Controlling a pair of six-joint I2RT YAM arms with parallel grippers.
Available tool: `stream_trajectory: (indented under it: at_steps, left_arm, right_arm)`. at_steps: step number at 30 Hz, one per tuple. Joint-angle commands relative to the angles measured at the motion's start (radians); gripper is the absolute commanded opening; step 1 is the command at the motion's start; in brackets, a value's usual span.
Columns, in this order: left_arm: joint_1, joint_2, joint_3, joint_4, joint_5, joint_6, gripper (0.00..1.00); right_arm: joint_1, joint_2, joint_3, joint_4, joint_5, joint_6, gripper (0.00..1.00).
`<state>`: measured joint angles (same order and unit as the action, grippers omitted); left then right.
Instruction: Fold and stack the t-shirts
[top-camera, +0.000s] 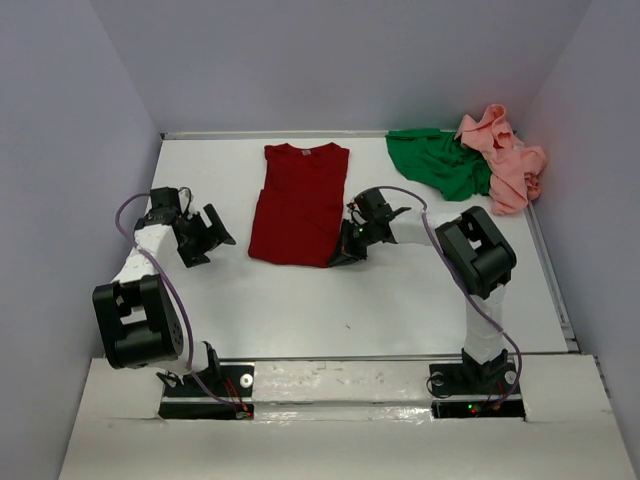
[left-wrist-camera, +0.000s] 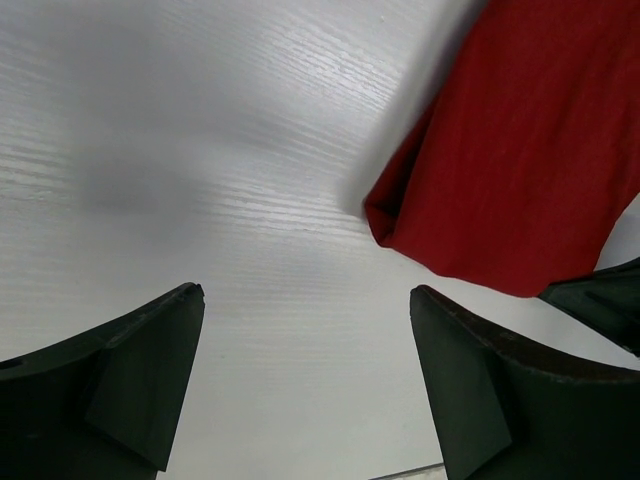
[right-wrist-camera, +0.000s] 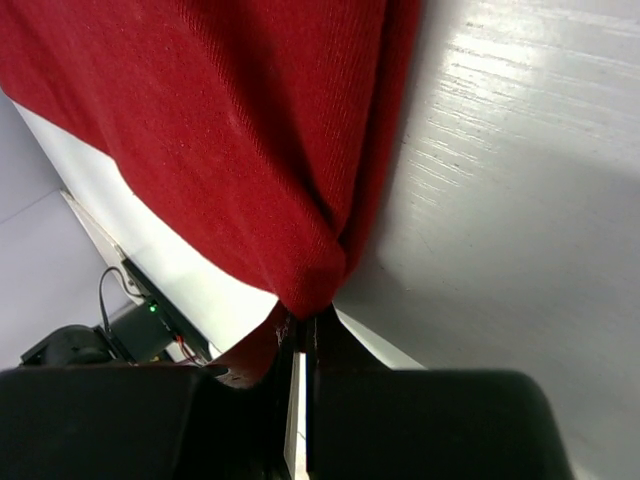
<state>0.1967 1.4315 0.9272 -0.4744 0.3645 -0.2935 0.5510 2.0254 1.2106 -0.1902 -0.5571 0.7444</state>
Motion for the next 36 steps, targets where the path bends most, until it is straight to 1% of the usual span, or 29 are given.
stream_trajectory:
  at_steps: [1, 8, 14, 19, 21, 22, 23, 26, 29, 36]
  left_arm:
    - [-0.02, 0.004, -0.03, 0.02, 0.051, -0.019, 0.92]
    - [-0.104, 0.043, -0.064, 0.089, 0.074, -0.075, 0.91]
    - [-0.163, 0.107, -0.01, 0.102, 0.033, -0.091, 0.91]
    - [-0.171, 0.161, 0.036, 0.105, -0.002, -0.084, 0.88]
    - [-0.171, 0.173, 0.047, 0.108, -0.006, -0.082, 0.84]
    - [-0.171, 0.188, 0.056, 0.109, -0.007, -0.081, 0.78]
    - [-0.171, 0.194, 0.062, 0.109, -0.01, -0.081, 0.76]
    - [-0.171, 0.216, 0.078, 0.112, -0.015, -0.082, 0.74]
    - [-0.171, 0.227, 0.087, 0.117, 0.007, -0.087, 0.68]
    - [-0.171, 0.236, 0.079, 0.125, 0.039, -0.087, 0.6]
  right_arm:
    - [0.006, 0.032, 0.035, -0.028, 0.045, -0.033, 0.0]
    - [0.006, 0.041, 0.047, -0.032, 0.039, -0.037, 0.0]
    - [0.006, 0.041, 0.052, -0.038, 0.039, -0.04, 0.0]
    - [0.006, 0.039, 0.055, -0.043, 0.042, -0.046, 0.0]
    - [0.006, 0.039, 0.055, -0.041, 0.043, -0.046, 0.0]
    - [0.006, 0.038, 0.053, -0.041, 0.042, -0.048, 0.0]
    - [0.006, 0.038, 0.053, -0.041, 0.043, -0.048, 0.0]
    - [0.006, 0.039, 0.053, -0.041, 0.042, -0.05, 0.0]
    - [0.006, 0.036, 0.049, -0.041, 0.043, -0.051, 0.0]
    - [0.006, 0.041, 0.049, -0.043, 0.048, -0.053, 0.0]
